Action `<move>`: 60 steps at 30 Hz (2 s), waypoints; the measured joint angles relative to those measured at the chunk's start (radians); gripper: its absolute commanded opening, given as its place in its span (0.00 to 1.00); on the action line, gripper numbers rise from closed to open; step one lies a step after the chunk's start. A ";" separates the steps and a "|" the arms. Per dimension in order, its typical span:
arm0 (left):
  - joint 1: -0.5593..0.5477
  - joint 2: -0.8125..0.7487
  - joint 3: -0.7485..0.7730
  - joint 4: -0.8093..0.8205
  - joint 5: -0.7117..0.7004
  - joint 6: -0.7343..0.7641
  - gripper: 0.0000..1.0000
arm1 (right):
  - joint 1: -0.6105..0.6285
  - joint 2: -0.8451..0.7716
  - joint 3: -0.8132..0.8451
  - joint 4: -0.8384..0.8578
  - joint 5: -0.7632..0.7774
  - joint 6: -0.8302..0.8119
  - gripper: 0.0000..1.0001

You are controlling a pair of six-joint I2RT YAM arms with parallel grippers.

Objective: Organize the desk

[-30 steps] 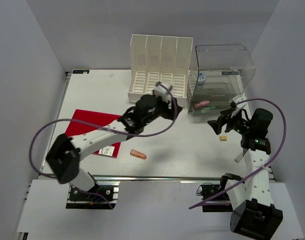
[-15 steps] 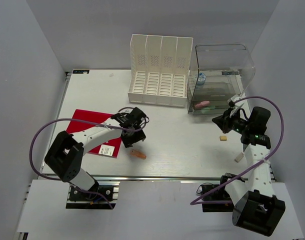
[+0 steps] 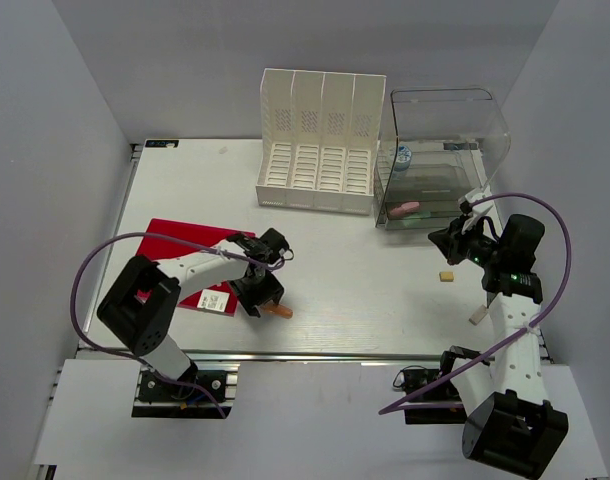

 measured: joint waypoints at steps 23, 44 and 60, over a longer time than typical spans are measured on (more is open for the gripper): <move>0.002 0.099 0.026 0.043 0.061 0.018 0.19 | -0.003 0.000 0.000 -0.001 0.008 -0.004 0.00; -0.040 0.043 0.264 0.845 0.299 0.835 0.00 | -0.013 -0.006 0.000 0.002 0.023 -0.018 0.12; -0.102 0.349 0.351 1.672 0.597 1.224 0.00 | -0.047 -0.057 -0.009 0.075 0.123 0.041 0.02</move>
